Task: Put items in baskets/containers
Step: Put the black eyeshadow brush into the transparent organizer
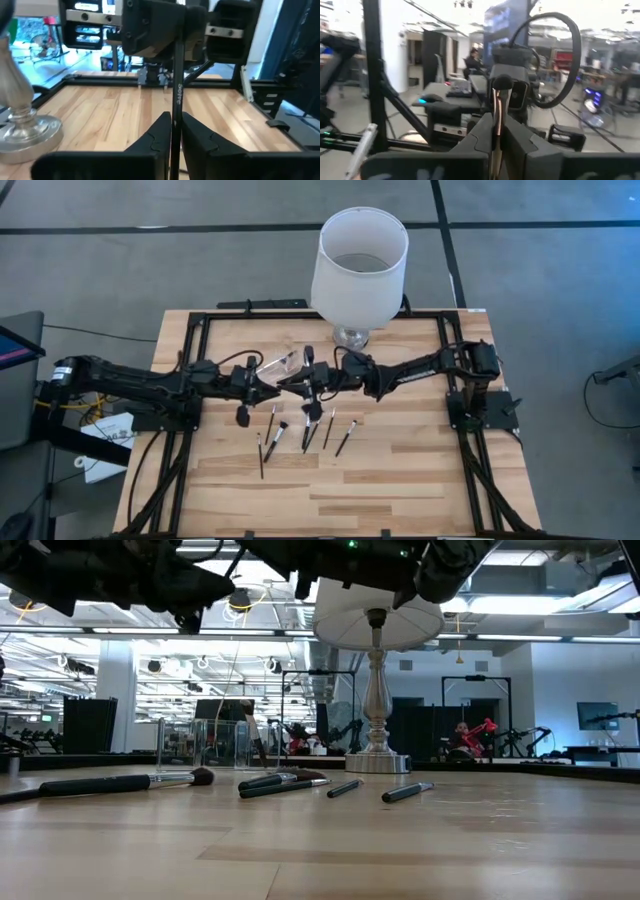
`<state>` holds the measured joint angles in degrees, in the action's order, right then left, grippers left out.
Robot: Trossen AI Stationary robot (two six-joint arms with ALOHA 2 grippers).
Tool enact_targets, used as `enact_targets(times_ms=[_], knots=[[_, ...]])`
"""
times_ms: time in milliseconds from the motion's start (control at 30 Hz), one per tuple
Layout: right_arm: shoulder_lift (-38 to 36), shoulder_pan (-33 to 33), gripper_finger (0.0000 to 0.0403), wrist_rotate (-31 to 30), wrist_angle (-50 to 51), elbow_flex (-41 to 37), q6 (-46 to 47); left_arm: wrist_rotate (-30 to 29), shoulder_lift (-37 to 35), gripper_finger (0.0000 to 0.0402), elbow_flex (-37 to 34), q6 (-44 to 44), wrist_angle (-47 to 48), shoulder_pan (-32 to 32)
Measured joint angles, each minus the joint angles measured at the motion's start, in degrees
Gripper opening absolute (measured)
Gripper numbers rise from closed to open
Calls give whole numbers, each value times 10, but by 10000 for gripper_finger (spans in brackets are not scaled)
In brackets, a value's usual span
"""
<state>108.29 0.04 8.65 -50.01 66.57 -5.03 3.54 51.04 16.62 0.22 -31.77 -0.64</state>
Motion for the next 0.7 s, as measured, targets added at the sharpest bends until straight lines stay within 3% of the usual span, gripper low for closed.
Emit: enact_targets(times_ms=[167,367,533,700], knots=[[0,13,13,-68,16,0,0,-34,17,59,0,0,-2,1],[0,18,8,-121,36,1,1,-92,20,118,0,0,7,1],[0,27,9,-215,121,27,-26,-147,20,167,0,0,9,1],[0,48,9,-316,233,76,-85,-214,20,192,0,0,23,1]])
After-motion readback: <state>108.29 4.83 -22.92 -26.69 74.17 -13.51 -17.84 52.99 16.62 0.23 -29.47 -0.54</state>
